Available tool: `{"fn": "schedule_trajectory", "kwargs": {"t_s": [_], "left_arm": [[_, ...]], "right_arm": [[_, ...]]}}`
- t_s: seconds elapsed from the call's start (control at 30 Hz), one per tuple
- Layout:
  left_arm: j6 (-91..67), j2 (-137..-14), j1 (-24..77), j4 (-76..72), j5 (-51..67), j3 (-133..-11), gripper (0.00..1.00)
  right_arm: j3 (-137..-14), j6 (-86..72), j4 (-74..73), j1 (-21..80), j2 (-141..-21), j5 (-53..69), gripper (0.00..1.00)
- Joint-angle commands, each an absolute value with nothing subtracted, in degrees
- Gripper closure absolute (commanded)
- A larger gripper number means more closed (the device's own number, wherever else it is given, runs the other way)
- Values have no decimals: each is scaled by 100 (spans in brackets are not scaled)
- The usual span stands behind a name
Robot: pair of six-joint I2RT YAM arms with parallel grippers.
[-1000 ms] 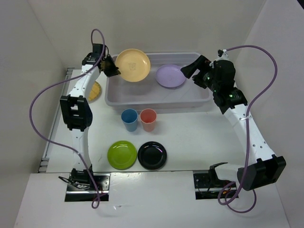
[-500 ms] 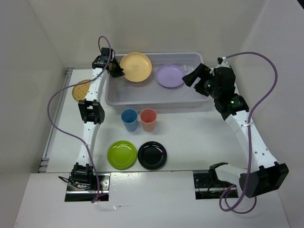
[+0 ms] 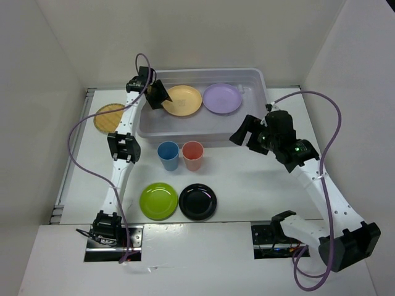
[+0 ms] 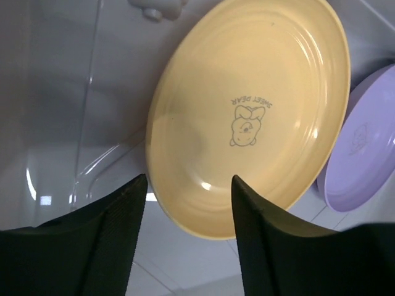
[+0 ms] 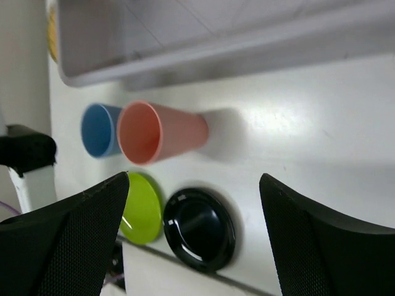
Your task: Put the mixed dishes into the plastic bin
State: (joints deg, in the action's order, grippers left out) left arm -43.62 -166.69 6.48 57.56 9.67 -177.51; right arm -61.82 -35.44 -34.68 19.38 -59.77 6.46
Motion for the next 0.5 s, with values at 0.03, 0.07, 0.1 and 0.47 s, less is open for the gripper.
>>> {"fn": "schedule_trajectory", "kwargs": {"t_s": [0.03,0.07,0.1,0.47], "left_arm": [[-4307,-16340,554,5845,984,-17956,33],[-4246,-16147,554,5845,984,-17956,33],[-4245,-16024,554,5845,984,-17956,31],[-3366,-12835,123,6837,572,-17860,24]], "right_arm": [[-5942,-3454,-3963,2100,-5783,1203,9],[-5846,-3454,-4025,2222,-5853,1204,9],[-5775,-3550,-4095,2615,-6019,1126,9],[-4896,-5246,-3147,5220,-7444,-254,16]]}}
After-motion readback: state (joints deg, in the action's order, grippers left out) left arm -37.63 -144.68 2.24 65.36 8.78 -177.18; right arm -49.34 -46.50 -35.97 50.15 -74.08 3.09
